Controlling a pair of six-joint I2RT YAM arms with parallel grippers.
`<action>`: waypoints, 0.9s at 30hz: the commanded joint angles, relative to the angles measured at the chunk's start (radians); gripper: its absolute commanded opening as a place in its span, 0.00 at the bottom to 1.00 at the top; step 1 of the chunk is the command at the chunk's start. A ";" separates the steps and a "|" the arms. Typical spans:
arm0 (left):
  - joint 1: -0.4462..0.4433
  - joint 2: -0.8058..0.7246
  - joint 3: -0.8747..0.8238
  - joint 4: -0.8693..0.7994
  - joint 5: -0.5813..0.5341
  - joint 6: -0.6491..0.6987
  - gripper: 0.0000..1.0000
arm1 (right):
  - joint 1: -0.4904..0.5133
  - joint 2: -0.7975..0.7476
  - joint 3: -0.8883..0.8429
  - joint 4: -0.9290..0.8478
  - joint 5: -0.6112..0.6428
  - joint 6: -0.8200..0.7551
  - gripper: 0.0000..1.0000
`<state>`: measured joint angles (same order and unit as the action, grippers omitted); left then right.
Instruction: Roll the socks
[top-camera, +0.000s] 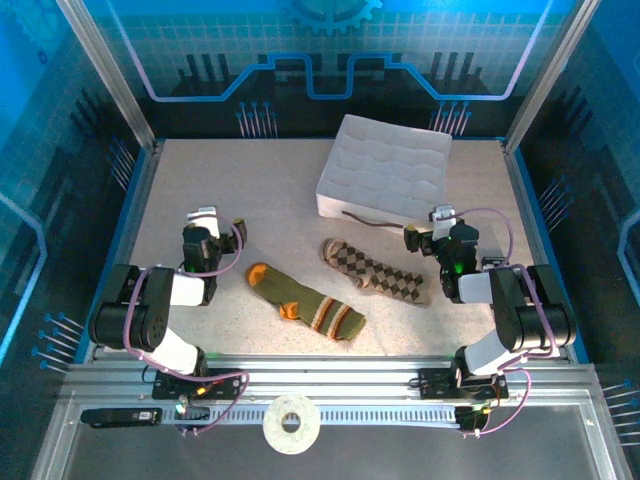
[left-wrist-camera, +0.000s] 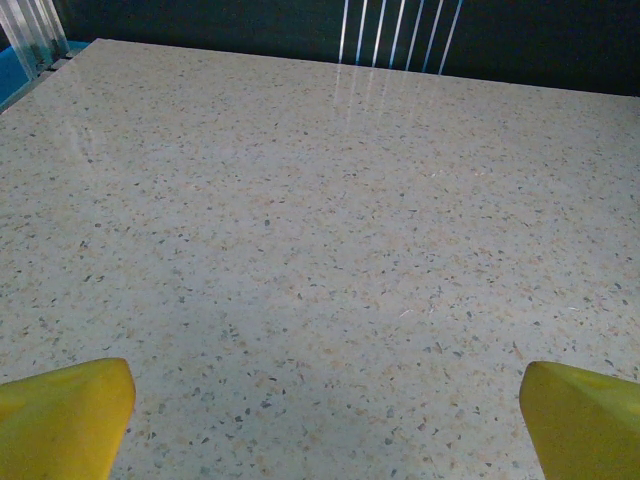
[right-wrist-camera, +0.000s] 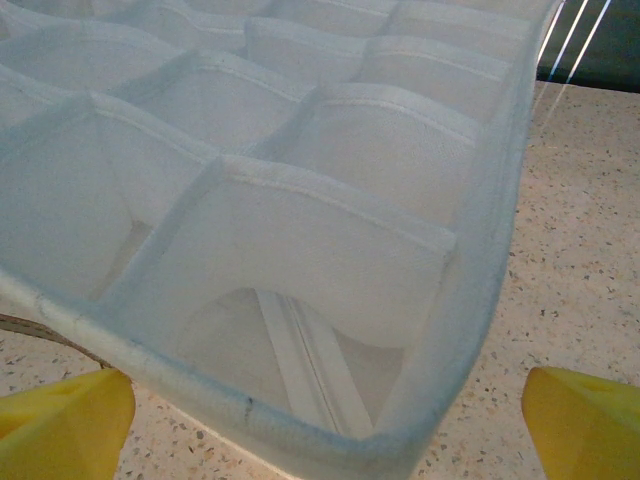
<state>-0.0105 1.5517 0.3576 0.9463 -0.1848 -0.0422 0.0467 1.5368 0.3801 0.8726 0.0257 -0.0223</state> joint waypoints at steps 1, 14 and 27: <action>-0.005 -0.003 0.012 0.005 0.005 0.021 0.99 | 0.009 -0.003 0.006 0.040 0.028 0.022 1.00; -0.045 -0.443 0.583 -1.447 -0.145 -0.999 0.99 | 0.029 -0.572 0.529 -1.188 0.281 0.822 1.00; -0.469 -0.387 0.422 -1.655 0.382 -1.350 0.49 | 0.834 -0.488 0.533 -1.565 0.244 0.343 0.75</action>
<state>-0.4625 1.1770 0.8291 -0.6357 0.0822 -1.2774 0.8051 1.0836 0.9817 -0.5381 0.3374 0.4019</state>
